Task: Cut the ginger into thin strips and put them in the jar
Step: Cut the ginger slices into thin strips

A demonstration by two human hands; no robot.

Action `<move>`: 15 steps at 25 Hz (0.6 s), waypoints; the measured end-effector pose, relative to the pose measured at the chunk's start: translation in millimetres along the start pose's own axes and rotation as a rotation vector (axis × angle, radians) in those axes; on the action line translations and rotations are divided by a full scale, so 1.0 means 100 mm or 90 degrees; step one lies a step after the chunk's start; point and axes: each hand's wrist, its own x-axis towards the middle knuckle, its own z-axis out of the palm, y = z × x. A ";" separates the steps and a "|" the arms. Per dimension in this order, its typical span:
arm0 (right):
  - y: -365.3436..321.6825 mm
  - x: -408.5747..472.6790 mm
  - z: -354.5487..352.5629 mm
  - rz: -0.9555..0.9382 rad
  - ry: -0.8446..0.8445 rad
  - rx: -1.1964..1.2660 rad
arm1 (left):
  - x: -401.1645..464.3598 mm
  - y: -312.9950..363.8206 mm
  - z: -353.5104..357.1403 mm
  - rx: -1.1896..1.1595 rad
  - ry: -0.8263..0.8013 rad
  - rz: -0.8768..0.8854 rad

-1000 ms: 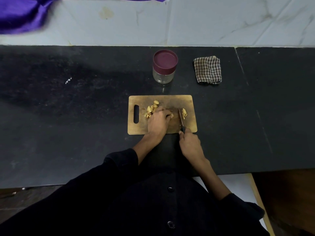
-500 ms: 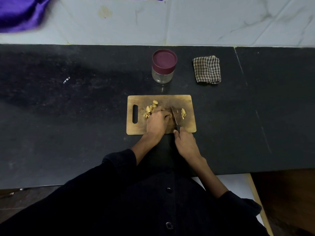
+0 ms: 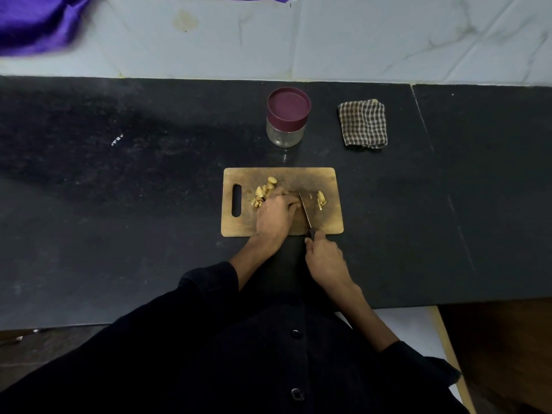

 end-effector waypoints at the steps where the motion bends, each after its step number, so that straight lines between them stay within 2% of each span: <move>1: 0.02 0.00 -0.01 0.004 0.009 0.015 | 0.00 0.00 0.00 0.000 0.001 -0.003; 8: 0.02 0.00 -0.08 0.003 0.039 0.086 | -0.01 -0.04 0.00 -0.027 -0.006 0.009; 15: -0.05 0.05 -0.05 -0.030 0.024 0.062 | 0.01 -0.06 0.00 -0.053 0.005 0.010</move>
